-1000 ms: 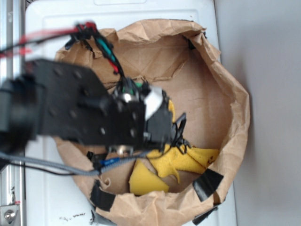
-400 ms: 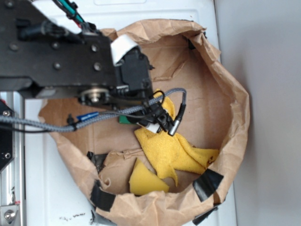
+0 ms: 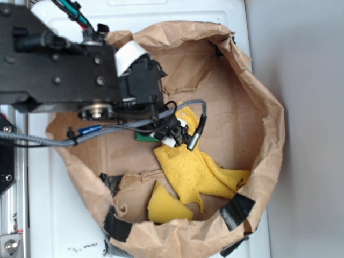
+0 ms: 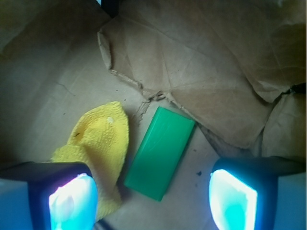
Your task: Grab the green block.
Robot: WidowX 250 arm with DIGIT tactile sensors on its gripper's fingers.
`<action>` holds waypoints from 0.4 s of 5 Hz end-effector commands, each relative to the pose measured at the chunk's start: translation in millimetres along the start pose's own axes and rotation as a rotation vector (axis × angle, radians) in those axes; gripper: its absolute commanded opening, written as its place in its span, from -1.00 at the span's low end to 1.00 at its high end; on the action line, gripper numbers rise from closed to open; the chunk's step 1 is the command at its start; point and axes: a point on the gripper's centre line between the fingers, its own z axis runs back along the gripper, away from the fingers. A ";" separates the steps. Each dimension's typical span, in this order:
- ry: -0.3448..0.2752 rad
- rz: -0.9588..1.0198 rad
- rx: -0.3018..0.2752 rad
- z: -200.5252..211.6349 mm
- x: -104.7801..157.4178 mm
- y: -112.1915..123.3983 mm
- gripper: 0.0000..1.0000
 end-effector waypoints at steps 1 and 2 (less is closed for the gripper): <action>-0.013 0.041 -0.041 -8.7 27.0 24.3 1.00; 0.014 -0.005 -0.015 -16.6 21.4 16.9 1.00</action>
